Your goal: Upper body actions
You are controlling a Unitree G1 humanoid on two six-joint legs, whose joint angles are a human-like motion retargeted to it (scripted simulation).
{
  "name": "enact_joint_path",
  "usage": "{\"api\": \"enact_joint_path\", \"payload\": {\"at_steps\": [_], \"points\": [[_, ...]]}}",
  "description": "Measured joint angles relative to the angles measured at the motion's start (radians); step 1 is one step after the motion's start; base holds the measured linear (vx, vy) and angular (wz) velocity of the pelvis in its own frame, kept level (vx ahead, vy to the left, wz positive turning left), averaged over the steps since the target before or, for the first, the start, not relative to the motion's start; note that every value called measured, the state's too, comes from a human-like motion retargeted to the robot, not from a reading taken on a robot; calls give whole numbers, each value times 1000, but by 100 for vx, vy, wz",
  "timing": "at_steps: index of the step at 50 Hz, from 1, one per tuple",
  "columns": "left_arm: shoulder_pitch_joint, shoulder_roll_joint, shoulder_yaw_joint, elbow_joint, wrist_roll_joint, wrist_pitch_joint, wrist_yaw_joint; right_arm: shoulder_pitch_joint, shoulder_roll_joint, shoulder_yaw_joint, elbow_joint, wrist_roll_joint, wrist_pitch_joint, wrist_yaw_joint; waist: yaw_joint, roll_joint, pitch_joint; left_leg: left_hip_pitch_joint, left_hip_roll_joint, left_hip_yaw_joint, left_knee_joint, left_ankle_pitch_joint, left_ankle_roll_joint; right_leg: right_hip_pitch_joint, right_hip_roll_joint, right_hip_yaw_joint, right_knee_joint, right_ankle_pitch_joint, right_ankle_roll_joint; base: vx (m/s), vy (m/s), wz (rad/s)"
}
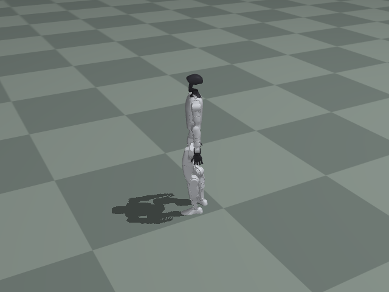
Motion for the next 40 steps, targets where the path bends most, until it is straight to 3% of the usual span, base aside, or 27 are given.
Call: {"api": "enact_joint_path", "payload": {"at_steps": [19,40], "points": [[-26,47,-9,120,7,8,78,-8,9,39,-2,-45,-3,5,89,-37,24,-34,-19,-107,6,29,-8,45,4,-90,-9,-28,13,1,6,34],[-55,16,-50,88,-16,6,58,-12,14,44,3,-56,5,51,-39,-29,-23,33,24,87,-22,-29,-2,-42,19,73,8,19,-5,-1,-20,-51]]}}
